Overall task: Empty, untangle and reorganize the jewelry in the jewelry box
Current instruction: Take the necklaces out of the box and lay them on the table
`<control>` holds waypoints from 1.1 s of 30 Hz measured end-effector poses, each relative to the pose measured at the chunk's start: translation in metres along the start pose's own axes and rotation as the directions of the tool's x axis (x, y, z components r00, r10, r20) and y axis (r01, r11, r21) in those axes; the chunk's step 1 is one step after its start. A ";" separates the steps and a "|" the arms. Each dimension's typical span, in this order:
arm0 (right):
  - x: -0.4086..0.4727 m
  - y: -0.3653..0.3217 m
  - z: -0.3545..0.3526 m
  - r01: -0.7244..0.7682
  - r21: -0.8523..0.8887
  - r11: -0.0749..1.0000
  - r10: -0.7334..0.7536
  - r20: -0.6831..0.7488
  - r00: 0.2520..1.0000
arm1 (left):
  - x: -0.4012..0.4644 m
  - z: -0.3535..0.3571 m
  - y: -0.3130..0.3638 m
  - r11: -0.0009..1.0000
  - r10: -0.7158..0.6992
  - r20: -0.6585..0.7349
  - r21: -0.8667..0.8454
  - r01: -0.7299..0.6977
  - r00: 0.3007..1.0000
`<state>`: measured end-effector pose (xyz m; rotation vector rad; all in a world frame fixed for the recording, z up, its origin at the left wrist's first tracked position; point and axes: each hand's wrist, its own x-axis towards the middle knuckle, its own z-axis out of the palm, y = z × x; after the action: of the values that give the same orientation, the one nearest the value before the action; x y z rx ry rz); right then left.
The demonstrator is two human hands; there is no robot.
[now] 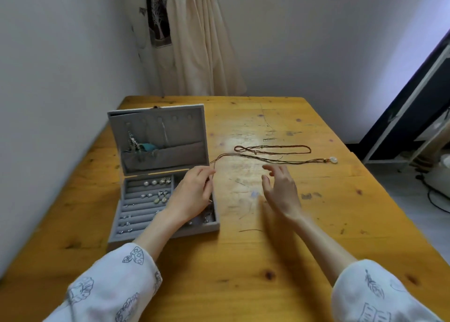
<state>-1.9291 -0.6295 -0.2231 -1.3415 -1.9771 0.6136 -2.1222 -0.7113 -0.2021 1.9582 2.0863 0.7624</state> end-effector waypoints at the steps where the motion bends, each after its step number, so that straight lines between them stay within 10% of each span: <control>1: -0.002 -0.010 0.007 0.031 0.012 0.999 -0.032 0.022 0.999 | -0.007 -0.006 -0.009 1.000 -0.023 -0.015 0.003 0.023 1.000; 13: 0.031 -0.117 0.077 0.244 0.119 0.962 -0.259 0.134 0.956 | -0.056 -0.039 -0.094 0.915 -0.159 -0.036 0.370 0.161 0.987; 33: 0.078 -0.194 0.124 -0.064 0.021 0.998 0.063 0.011 0.998 | -0.059 -0.031 -0.097 0.926 -0.138 -0.115 0.338 0.170 0.984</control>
<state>-2.1615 -0.6293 -0.1516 -1.3953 -1.9371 0.6705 -2.2146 -0.7758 -0.2341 1.9163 2.5404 0.4842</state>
